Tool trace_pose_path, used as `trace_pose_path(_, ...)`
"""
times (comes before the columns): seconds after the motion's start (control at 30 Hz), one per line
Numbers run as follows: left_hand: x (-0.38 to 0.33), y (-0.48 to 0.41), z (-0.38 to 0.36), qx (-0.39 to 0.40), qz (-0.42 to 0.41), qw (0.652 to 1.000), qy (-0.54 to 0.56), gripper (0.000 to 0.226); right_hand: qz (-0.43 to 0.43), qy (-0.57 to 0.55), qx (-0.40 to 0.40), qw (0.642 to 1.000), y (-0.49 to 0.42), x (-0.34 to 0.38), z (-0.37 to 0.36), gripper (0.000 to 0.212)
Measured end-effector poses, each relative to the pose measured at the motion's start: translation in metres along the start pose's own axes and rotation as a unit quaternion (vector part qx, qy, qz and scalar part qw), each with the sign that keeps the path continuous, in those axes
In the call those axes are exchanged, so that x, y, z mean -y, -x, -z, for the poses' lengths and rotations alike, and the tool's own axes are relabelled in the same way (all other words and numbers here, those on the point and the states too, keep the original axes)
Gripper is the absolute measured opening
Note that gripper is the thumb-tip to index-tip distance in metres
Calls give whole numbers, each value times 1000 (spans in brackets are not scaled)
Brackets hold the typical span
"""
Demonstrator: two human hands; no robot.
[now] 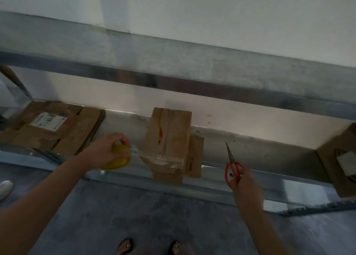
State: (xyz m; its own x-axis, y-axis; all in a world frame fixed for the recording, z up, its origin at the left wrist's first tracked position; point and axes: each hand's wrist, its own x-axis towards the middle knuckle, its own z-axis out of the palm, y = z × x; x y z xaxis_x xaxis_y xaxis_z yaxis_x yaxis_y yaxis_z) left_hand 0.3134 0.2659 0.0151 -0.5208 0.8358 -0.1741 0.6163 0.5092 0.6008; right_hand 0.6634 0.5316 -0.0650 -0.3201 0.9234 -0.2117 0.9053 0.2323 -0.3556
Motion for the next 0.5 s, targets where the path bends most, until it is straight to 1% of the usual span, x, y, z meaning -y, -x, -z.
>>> trace_pose_path(0.13, 6, -6, 4, 24, -26, 999, 6, 26, 14, -24, -53, 998, 83, 17, 8, 30)
trace_pose_path(0.2, 13, -7, 9, 45, -45, 998, 2, 26, 26, -39, -70, 996, 125, 41, 6, 31)
trace_pose_path(0.27, 17, -12, 10, 53, -58, 997, 2, 25, 27, -52, -49, 997, 156, 63, 3, 36)
trace_pose_path(0.33, 26, -15, 15, 67, -75, 995, 4, 24, 12, -90, -23, 996, 184, 94, -9, 39)
trace_pose_path(0.5, 45, -24, 20, 95, -96, 991, -17, 27, -11, -200, 73, 977, 217, 161, -54, 36)
